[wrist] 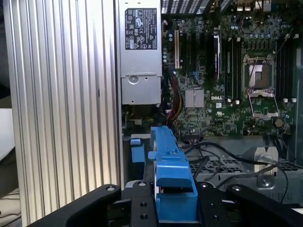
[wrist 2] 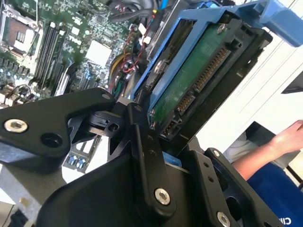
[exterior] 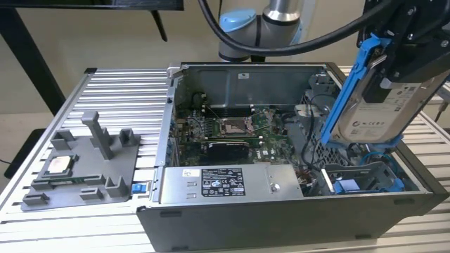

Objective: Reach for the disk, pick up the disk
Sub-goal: 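Pick up the disk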

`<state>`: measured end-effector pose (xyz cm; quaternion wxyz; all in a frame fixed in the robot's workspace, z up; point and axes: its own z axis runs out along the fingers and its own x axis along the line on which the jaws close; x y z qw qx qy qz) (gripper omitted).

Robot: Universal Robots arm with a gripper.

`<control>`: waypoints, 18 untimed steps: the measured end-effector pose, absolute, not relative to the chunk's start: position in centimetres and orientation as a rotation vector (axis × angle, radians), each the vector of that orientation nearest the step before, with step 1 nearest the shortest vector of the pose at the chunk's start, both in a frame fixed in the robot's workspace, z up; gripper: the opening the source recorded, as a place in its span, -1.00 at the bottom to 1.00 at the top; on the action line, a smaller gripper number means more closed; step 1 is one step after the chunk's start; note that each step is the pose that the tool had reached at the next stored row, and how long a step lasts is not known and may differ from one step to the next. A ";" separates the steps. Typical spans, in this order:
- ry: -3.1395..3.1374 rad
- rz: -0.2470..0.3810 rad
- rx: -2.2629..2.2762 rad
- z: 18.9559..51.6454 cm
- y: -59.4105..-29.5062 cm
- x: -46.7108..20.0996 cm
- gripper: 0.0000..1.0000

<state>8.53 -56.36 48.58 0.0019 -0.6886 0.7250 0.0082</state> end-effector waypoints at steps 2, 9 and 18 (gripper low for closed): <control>2.275 0.026 -2.161 48.6 -56.6 9.1 -1.00; 2.276 0.027 -2.162 48.5 -57.5 10.9 -1.00; 2.277 0.028 -2.162 48.3 -58.4 11.7 -1.00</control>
